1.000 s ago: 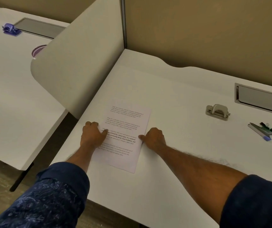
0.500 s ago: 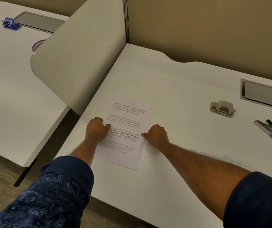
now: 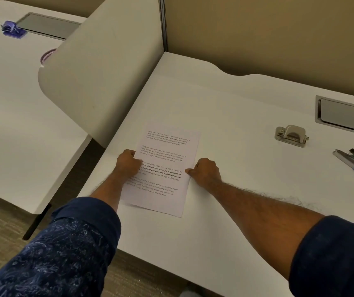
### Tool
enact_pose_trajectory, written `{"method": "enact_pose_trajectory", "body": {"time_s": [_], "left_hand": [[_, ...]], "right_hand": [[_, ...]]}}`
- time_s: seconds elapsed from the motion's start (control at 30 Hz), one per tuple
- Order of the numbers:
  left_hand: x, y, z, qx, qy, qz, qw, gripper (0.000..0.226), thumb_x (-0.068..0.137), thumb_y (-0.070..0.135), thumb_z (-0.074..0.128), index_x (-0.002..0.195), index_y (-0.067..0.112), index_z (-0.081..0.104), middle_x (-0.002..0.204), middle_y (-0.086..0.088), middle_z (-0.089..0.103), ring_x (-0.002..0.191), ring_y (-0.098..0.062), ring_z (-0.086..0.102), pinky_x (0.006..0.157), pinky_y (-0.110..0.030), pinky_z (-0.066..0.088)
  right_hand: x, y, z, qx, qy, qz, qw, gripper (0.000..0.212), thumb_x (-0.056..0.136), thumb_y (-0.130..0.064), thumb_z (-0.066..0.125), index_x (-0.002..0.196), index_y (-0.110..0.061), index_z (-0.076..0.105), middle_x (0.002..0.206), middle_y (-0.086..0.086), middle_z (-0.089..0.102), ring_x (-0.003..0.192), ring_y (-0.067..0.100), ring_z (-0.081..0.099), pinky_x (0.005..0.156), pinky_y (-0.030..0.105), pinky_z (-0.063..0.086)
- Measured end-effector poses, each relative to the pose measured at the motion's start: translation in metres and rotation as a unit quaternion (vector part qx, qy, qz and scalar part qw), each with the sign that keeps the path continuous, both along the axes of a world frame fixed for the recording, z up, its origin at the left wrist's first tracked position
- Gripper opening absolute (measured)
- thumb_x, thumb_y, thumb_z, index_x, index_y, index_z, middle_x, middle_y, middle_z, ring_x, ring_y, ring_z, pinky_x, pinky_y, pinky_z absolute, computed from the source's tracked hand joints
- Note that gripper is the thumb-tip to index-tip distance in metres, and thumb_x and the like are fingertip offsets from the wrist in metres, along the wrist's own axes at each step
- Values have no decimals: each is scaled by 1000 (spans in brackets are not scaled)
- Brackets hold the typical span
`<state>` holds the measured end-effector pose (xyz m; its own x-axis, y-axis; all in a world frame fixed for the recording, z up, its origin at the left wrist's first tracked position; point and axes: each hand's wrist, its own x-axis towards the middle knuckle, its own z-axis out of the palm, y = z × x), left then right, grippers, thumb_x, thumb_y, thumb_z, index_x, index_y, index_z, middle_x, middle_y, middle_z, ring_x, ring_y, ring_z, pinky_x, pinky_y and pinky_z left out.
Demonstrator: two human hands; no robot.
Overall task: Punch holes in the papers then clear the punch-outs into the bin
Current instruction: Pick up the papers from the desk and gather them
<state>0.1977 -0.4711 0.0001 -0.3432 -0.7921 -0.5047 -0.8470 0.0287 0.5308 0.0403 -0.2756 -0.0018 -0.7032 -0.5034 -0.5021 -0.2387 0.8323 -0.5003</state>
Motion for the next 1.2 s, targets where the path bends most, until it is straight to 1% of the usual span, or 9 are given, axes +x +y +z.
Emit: {"method": "enact_pose_trajectory", "body": {"time_s": [0.1,0.23,0.33,0.43,0.57,0.63,0.9,1.03,1.2], "left_hand": [[0,1,-1,-18,6,-12,1000,31,93,16,63,120,7,53,106,-4,57,72,-9,53,56,-19,40],[-1,0,-2,-41,10,-17,999,17,93,16,62,107,12,53,112,-11,62,79,-14,57,58,-20,42],[-1,-1,-2,-35,8,-11,999,27,94,18,61,118,12,50,118,-9,60,79,-11,55,60,-19,41],[-1,-4,-1,-15,18,-5,1000,42,94,17,61,132,12,44,130,-9,57,94,-17,57,64,-22,45],[-4,-9,2,-12,-1,-44,999,27,95,16,58,121,11,54,123,-8,61,89,-17,57,63,-23,45],[-4,-10,2,0,0,-70,998,16,97,18,56,110,10,58,118,-11,64,90,-21,60,71,-29,47],[7,-6,2,43,49,-86,994,28,102,22,47,127,9,48,124,-7,59,106,-26,62,91,-42,55],[12,-1,-1,47,76,-74,993,26,102,20,46,127,10,49,127,-9,60,101,-23,64,86,-38,56],[16,6,0,60,107,-59,991,31,103,18,45,133,11,47,131,-8,59,107,-25,62,87,-37,54]], "right_hand": [[1,1,-1,-5,-1,0,1000,39,81,-43,71,93,-7,60,100,11,68,94,33,63,77,37,52],[2,1,-2,-8,-3,-1,1000,36,81,-42,71,89,-9,58,99,11,68,93,33,63,75,36,51],[2,1,-2,-9,-4,-2,1000,37,81,-42,70,92,-8,59,101,11,67,94,33,63,75,36,51],[2,1,-2,-6,-3,-1,1000,40,81,-43,71,96,-7,60,101,11,67,95,33,63,78,38,53],[1,1,-2,-6,-3,-2,1000,41,80,-43,71,96,-7,60,103,12,67,95,34,63,81,39,54],[1,1,-3,-6,-4,-4,1000,41,80,-43,71,96,-7,60,103,12,67,96,34,63,81,40,54],[0,4,-3,-17,2,-3,1000,36,79,-44,72,84,-10,60,91,7,68,87,29,64,75,36,53],[0,9,-2,-71,-23,-36,997,38,81,-45,69,64,-18,48,70,1,62,72,27,62,65,33,49],[1,17,-1,-168,-82,-121,975,26,88,-36,64,80,-13,56,83,9,71,81,31,69,82,47,56]]}}
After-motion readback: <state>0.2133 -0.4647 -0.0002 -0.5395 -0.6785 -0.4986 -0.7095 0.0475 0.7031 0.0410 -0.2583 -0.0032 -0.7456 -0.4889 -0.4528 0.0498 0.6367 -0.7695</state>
